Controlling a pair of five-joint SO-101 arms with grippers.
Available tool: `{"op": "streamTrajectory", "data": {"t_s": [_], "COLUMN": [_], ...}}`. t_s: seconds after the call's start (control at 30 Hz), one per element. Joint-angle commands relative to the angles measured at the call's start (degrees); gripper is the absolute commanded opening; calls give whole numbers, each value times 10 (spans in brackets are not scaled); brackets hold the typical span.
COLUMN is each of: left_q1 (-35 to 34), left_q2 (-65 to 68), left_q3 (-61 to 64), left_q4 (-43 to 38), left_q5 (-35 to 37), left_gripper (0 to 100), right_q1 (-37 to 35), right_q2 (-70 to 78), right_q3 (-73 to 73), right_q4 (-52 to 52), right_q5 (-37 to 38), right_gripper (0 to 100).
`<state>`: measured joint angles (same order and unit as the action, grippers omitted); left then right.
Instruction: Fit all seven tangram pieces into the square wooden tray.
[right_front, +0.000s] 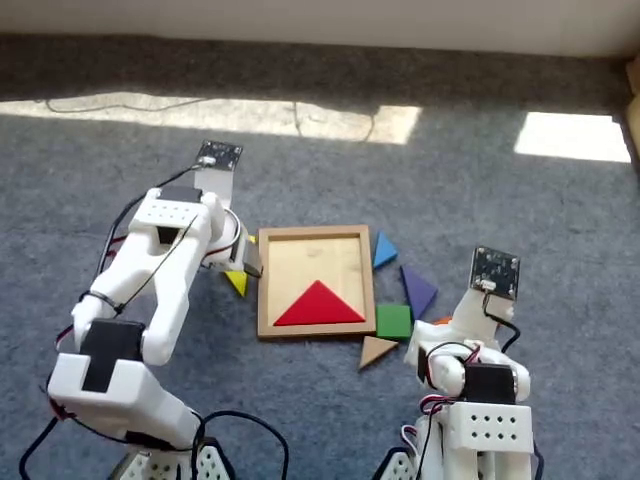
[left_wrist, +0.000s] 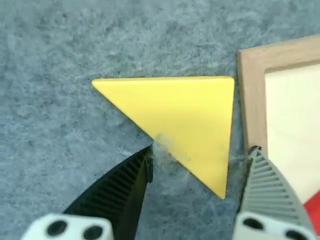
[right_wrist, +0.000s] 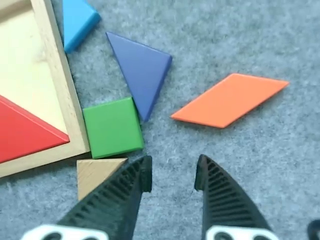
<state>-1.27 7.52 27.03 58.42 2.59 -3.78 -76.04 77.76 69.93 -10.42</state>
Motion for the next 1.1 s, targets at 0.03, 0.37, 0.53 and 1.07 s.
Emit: {"op": "streamTrajectory", "data": {"t_s": [0.03,0.37,0.53,1.07], "left_q1": [-55,-125,-120,-65], "left_q2": [44,51,52,95], "left_q3": [-74,-127,-185,-210], "left_q4": [27,78,127,96], "left_q5": [3,-66,-57,18], "left_gripper": [284,284,286,318], "right_q1": [3,3,3,3], "right_q2": [-6,-6,-6,-5], "right_q3": [-6,-6,-6,-4], "right_q4": [-13,-13,-13,-23], "right_q5": [-1,-1,-1,-1], "right_gripper": [146,146,146,146]}}
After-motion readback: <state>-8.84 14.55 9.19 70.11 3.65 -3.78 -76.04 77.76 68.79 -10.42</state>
